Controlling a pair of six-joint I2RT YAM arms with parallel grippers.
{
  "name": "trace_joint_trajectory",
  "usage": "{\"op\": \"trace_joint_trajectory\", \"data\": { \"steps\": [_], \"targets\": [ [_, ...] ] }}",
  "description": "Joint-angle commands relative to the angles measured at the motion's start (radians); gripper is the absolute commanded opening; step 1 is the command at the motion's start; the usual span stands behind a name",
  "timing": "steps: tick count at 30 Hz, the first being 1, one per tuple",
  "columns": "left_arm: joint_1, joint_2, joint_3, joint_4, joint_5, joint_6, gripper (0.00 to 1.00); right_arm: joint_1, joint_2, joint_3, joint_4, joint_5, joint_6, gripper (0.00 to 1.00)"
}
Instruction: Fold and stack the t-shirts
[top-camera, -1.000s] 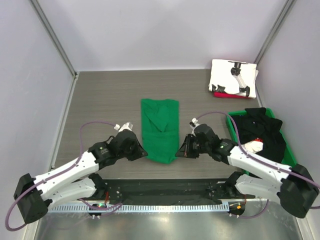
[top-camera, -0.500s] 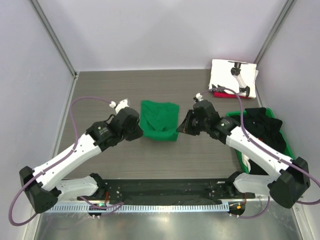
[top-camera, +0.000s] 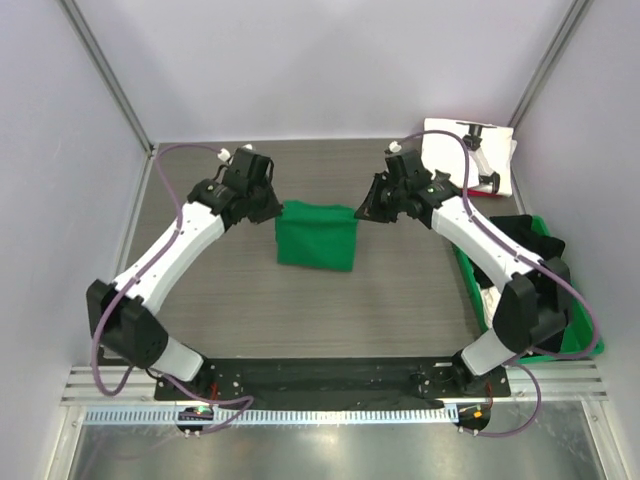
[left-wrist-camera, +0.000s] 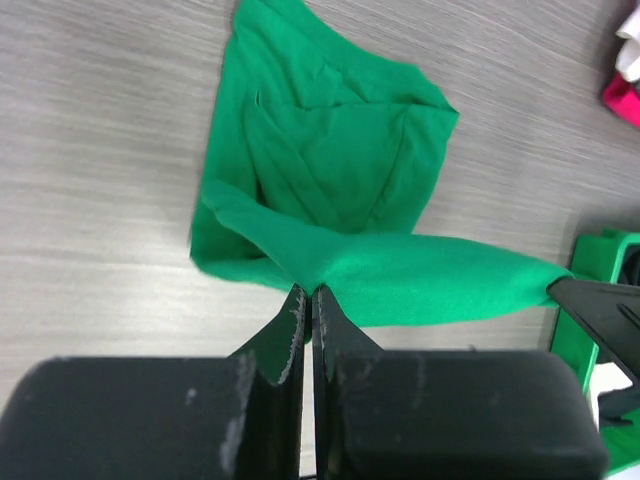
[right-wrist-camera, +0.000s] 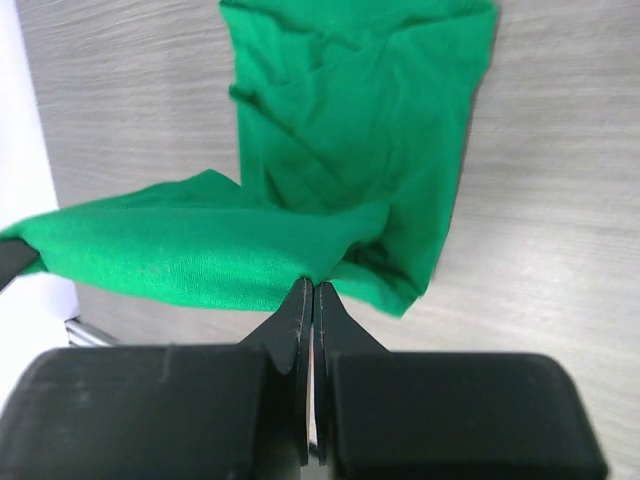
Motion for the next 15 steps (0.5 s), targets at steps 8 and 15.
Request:
{"op": "trace_joint_trajectory", "data": {
  "steps": [8,15],
  "targets": [
    [0.114,0.243,0.167,0.063,0.14,0.084,0.0,-0.07,0.188,0.168,-0.009,-0.04,-0.089,0.01],
    [0.185,0.502,0.408,0.017,0.227,0.101,0.01,-0.117,0.404,0.343,-0.016,-0.057,-0.1,0.18]
  ]
}}
